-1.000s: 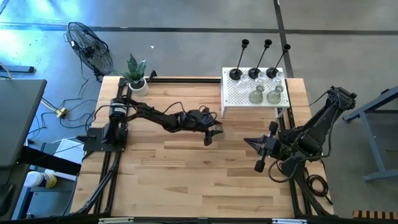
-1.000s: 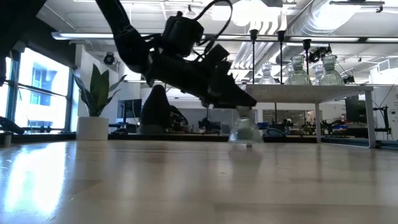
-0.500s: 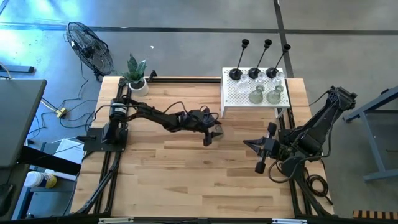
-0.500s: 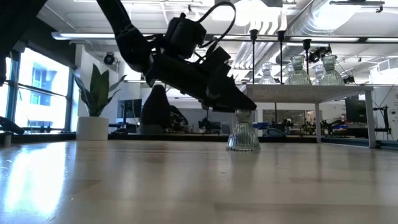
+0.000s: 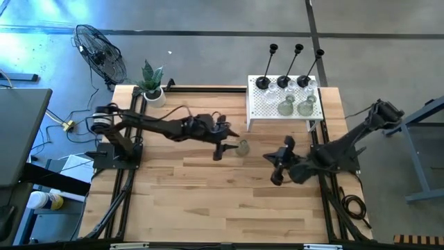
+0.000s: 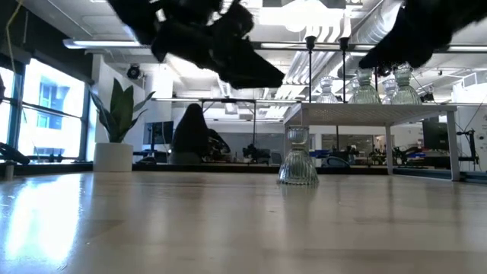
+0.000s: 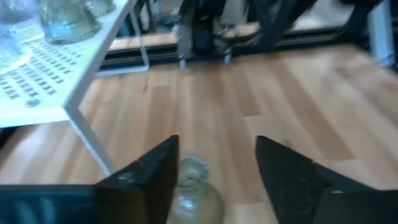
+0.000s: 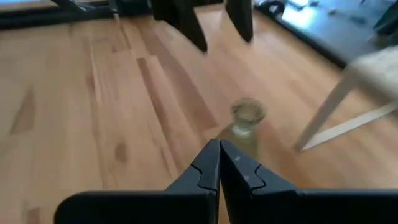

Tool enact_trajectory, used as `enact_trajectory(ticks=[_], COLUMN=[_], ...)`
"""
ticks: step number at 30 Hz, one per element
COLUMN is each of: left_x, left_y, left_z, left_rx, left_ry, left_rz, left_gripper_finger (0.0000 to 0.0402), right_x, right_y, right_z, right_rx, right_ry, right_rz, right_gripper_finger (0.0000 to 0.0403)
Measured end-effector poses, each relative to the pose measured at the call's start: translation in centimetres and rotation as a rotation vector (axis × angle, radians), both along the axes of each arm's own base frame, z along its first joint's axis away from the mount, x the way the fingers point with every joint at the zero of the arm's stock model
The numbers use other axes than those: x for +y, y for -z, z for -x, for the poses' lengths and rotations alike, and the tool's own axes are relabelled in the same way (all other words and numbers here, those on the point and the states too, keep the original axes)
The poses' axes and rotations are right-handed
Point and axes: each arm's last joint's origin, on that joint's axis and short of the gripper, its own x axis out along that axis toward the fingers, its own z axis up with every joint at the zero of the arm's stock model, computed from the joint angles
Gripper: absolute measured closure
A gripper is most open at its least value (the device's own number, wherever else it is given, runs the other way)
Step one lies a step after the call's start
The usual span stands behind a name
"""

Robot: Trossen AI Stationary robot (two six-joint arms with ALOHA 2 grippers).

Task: Pick & Place candle stick holders
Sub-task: Put the green glass candle holder on the shelf aligned with the other green glass candle holder

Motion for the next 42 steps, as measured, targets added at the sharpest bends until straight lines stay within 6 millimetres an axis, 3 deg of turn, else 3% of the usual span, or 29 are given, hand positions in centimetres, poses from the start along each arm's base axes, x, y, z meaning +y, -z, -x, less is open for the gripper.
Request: enact_trajectory(ticks=[5,11,19,27,31,42], left_x=[-0.4,-0.8,-1.1,-1.0,-1.0,-1.0], left_y=[3.0,6.2,8.3,8.6,8.6,8.7], left_z=[3.1,8.0,13.5,14.1,14.1,14.1], left_rx=[-0.115,-0.164,-0.236,-0.253,-0.249,-0.239], left_ry=[0.027,0.008,-0.091,-0.122,-0.122,-0.122], left_rz=[0.068,0.105,0.126,0.134,0.134,0.135], left_gripper_finger=[0.0293,0.0392,0.0384,0.0389,0.0389,0.0390], right_x=[-1.5,-2.7,-3.8,-4.1,-4.4,-6.5], right_y=[2.9,2.7,1.7,2.3,2.4,4.2], right_z=[-0.7,-1.4,-3.5,-7.4,-9.3,-11.4], right_rx=[-0.126,-0.185,-0.118,0.072,0.127,0.173], right_ry=[-0.036,0.024,0.113,0.199,0.243,0.352], right_rz=[-0.154,-0.236,-0.196,-0.122,-0.090,-0.086], right_gripper_finger=[0.0403,0.0395,0.0302,0.0158,0.0105,0.0087])
